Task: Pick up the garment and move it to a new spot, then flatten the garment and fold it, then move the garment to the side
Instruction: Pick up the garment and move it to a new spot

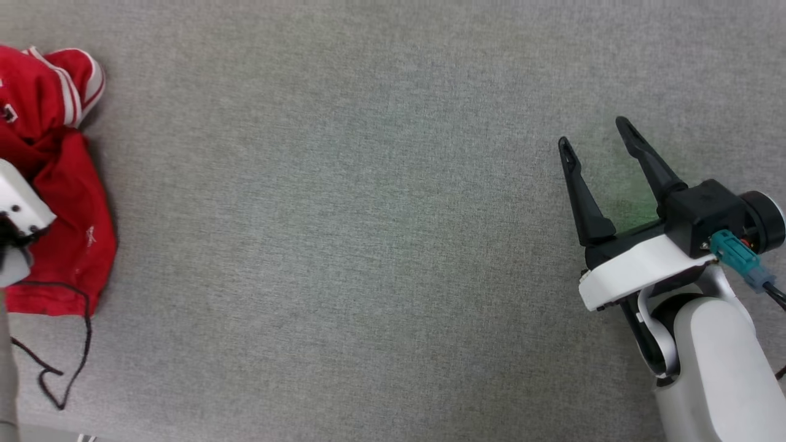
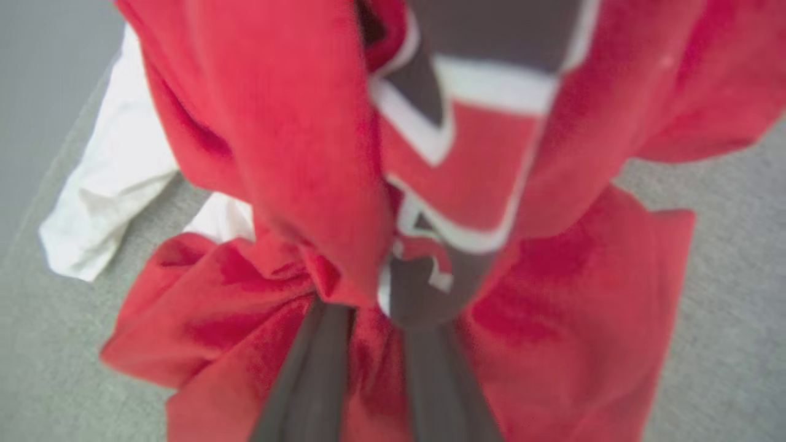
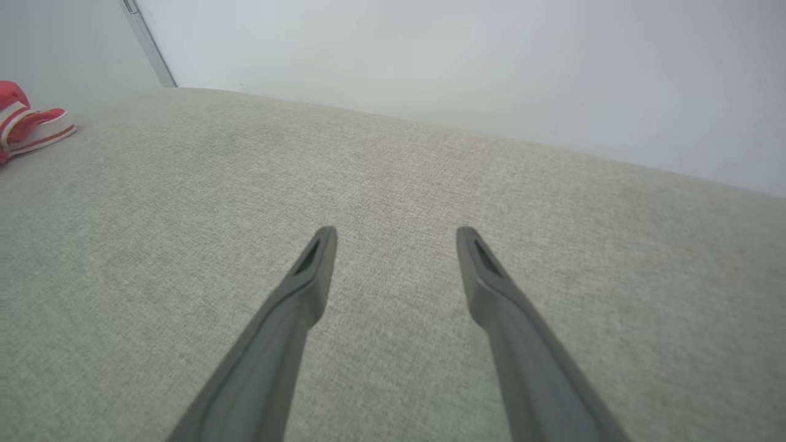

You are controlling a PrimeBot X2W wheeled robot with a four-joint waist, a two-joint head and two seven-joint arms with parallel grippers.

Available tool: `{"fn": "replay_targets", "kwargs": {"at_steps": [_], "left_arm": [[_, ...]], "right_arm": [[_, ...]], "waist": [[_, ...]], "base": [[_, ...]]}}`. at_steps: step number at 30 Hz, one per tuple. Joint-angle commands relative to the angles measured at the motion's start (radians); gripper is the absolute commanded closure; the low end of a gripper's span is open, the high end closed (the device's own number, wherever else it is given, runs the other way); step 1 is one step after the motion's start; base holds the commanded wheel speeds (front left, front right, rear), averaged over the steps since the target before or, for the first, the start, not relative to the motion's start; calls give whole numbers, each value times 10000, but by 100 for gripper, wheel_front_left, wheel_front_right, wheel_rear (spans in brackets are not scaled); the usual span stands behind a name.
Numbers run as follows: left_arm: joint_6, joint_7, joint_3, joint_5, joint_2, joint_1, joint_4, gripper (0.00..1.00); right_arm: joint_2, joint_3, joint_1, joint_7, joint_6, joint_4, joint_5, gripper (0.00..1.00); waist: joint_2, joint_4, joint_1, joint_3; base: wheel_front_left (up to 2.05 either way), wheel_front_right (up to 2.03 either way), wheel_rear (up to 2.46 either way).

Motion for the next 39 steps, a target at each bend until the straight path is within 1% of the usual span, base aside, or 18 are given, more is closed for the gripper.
{"fn": "replay_targets", "kwargs": {"at_steps": [1,6,10,13,15,19,24,28,29,34,39], "left_arm": [[34,-178,-166,148,-272,295,211,100],[90,-1714,-471,755,76,-251,-330,100],[15,-3070,-743,1151,44,-470,-689,100],[-121,-3988,-1004,1402,26,-770,-935,100],[-225,-4539,-1214,1564,3,-865,-1088,100],[-349,-5379,-1647,1766,-270,-1024,-1593,100],[-490,-5791,-2049,1517,-955,-633,-2537,100],[-525,-5747,-2474,1404,-1496,-85,-3437,100],[-531,-5704,-2639,1377,-1715,72,-3670,100],[-586,-5467,-3420,1136,-2671,962,-4631,100],[-601,-5318,-4169,938,-3419,1936,-4998,100]], "right_arm": [[-30,-28,6,-40,-7,41,26,0],[78,-94,328,-121,-7,231,97,0],[177,-212,613,-215,-7,425,229,0],[260,-422,887,-203,-7,516,364,0],[302,-528,1048,-196,-7,515,415,0],[361,-765,1420,-178,-7,519,450,0],[403,-1009,1866,-108,-7,468,492,0],[416,-1017,2117,-17,-7,410,530,0],[418,-1061,2178,9,-7,368,542,0],[418,-1147,2378,102,-7,214,728,0],[419,-1299,2545,115,-7,65,898,0]], "waist": [[0,123,-1,-290],[0,310,-1,-1201],[0,370,-1,-2060],[0,379,-1,-2625],[0,310,-1,-2944],[0,14,-1,-3564],[0,-652,-1,-4151],[0,-1433,-1,-4470],[0,-1612,-1,-4507],[0,-2589,-1,-4483],[0,-3189,-1,-4247]], "base": [[0,0,0],[0,0,0],[0,0,0],[0,0,0],[0,0,0],[0,0,0],[0,0,0],[0,0,0],[0,0,0],[0,0,0],[0,0,0]]}}
